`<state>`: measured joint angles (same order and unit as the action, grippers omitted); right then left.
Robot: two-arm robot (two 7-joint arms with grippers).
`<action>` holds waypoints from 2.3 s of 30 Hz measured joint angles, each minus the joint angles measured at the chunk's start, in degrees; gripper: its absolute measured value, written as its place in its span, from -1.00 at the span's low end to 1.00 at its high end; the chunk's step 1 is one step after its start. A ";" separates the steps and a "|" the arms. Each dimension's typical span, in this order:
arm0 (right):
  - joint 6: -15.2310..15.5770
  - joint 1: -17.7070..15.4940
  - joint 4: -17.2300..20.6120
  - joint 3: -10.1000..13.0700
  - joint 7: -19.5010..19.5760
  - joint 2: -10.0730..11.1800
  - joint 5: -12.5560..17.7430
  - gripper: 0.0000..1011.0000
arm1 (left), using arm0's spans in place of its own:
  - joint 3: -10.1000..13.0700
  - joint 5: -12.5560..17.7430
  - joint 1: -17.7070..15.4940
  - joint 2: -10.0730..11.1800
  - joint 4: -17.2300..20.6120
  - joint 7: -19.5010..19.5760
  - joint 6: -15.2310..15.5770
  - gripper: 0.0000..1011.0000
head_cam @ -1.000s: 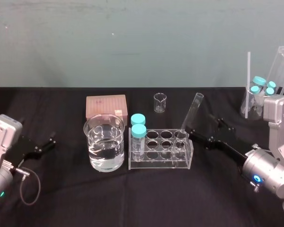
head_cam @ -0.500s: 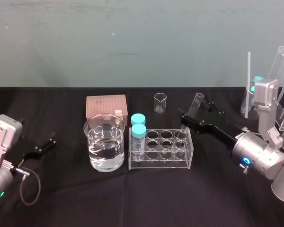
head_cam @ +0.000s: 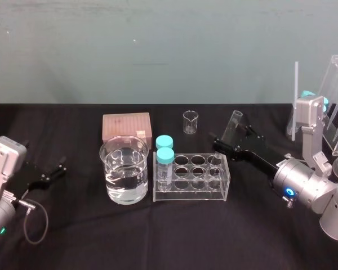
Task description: Hold the test tube with one hand and immerse one end into the beaker, then return it to the test tube rack.
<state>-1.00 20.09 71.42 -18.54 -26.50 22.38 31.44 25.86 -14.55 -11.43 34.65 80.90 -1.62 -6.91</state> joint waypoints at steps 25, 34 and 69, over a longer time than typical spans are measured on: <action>-0.03 0.10 -0.05 -0.07 0.21 0.02 -0.36 0.27 | 0.00 0.00 0.00 0.00 0.00 0.00 0.00 0.98; -0.02 0.08 -0.04 -0.07 0.20 0.02 -0.29 -0.25 | 0.00 0.00 0.00 0.00 0.00 0.00 0.00 0.98; -2.57 0.94 0.63 -2.04 -3.42 0.75 -2.95 -0.52 | 0.00 0.00 0.00 0.00 0.00 0.00 0.00 0.98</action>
<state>-3.57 21.03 72.05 -20.58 -29.93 23.13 28.48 25.86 -14.55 -11.43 34.64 80.90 -1.62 -6.91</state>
